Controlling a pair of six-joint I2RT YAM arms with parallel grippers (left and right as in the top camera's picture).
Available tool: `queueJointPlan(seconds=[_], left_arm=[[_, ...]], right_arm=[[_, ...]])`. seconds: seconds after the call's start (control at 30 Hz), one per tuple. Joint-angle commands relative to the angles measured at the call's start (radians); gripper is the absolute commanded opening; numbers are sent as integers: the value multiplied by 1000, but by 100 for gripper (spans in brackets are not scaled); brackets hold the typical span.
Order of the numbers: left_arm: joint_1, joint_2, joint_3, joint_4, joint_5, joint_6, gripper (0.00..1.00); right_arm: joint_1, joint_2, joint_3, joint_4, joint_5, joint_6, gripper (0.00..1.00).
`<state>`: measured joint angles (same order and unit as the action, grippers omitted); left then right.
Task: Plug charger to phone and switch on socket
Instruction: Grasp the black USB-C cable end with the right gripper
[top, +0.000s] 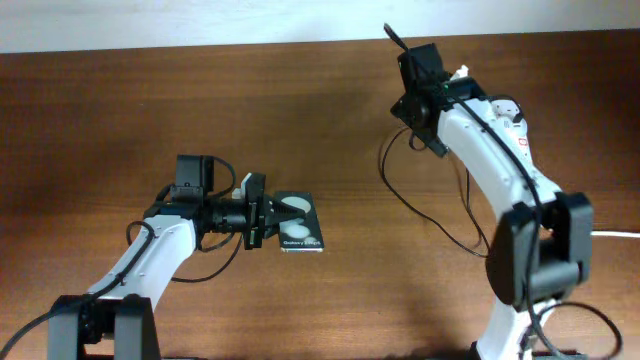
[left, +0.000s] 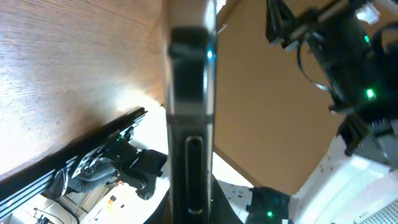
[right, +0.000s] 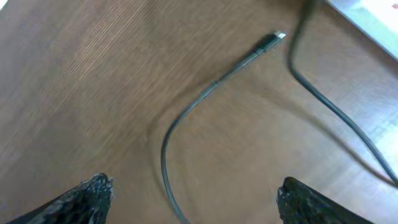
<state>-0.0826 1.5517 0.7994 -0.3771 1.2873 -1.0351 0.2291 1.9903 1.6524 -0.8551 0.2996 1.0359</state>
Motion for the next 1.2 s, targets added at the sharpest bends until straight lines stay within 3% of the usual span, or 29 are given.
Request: queueJointPlan(seconds=[0.0,0.07,0.17,0.2,0.27,0.37,0.43,0.47,0.5,0.57,0.67,0.77,0.8,0.87,1.0,1.13,1.17], left_arm=[[5,0,7,2,40,20,0],[5,0,7,2,13,20,0],[5,0,7,2,-11,19,0],[5,0,7,2,-11,19,0],[5,0,7,2,-11,19,0],[5,0,7,2,-11,19,0],[5,0,7,2,-12,19,0],[5,0,7,2,-12,19,0],[5,0,7,2,-12,19,0],[5,0,7,2,-12,19,0],[5,0,7,2,-11,19,0],[5,0,7,2,-11,19,0],[5,0,7,2,-11,19,0],[5,0,7,2,-11,19,0],[5,0,7,2,-11,19,0],[5,0,7,2,-12,19,0],[5,0,7,2,-12,19,0]], right_arm=[[-31,76,18,95,25,-6,84],[-35,118,18,137,22,37,75],[-34,193,18,178,-30,103,75],[-34,235,18,212,-38,106,62],[-34,265,18,229,-37,106,50],[-33,287,18,246,-46,81,20],[-33,287,18,250,-154,-89,6],[-28,287,18,246,-254,-211,4],[-10,287,18,215,-406,-374,4],[35,287,18,113,-528,-548,4],[140,287,18,-124,-473,-639,4],[226,287,18,-177,-241,-635,80],[230,287,18,-158,-214,-635,90],[224,287,18,-94,-181,-628,97],[179,288,18,11,-78,-397,98],[149,290,18,33,-85,-313,81],[149,290,18,33,-85,-313,70]])
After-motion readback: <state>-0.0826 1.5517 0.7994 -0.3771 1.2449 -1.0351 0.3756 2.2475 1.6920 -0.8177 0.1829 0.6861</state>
